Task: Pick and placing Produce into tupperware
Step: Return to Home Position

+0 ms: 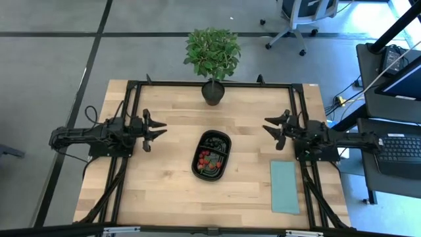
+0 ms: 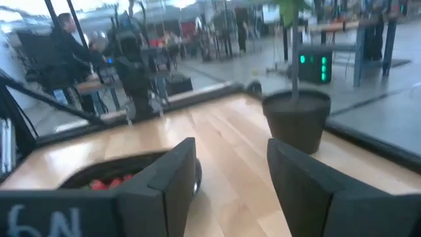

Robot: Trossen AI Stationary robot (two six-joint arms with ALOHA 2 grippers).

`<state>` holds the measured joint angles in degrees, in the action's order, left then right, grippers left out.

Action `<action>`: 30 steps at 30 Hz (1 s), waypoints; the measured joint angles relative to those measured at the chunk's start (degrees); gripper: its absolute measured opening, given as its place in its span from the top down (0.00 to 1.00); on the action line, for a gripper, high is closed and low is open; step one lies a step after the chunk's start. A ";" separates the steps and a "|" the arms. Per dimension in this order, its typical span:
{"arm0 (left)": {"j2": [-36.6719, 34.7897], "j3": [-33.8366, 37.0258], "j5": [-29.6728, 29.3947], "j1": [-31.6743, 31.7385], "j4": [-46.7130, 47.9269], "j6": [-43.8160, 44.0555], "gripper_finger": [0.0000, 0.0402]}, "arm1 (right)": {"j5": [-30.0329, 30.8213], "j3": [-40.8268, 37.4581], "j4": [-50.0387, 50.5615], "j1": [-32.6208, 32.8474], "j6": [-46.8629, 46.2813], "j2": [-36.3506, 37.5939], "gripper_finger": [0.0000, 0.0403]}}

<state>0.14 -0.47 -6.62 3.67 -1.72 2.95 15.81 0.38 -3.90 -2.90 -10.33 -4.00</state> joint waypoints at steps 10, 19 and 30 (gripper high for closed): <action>0.00 0.00 -5.63 5.81 -0.67 -1.90 0.73 | 2.59 0.02 0.18 -0.27 5.10 3.89 0.53; 0.00 -0.02 -7.84 12.83 -0.96 -3.60 0.73 | 10.67 0.02 -0.55 -5.04 12.94 3.92 0.53; 0.00 -0.02 -7.69 15.46 -0.95 -3.48 0.73 | 12.29 0.02 -0.55 -16.87 21.09 3.92 0.53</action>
<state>0.14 -0.49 -14.31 19.14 -2.67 -0.53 28.10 0.40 -4.45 -19.77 10.76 -0.08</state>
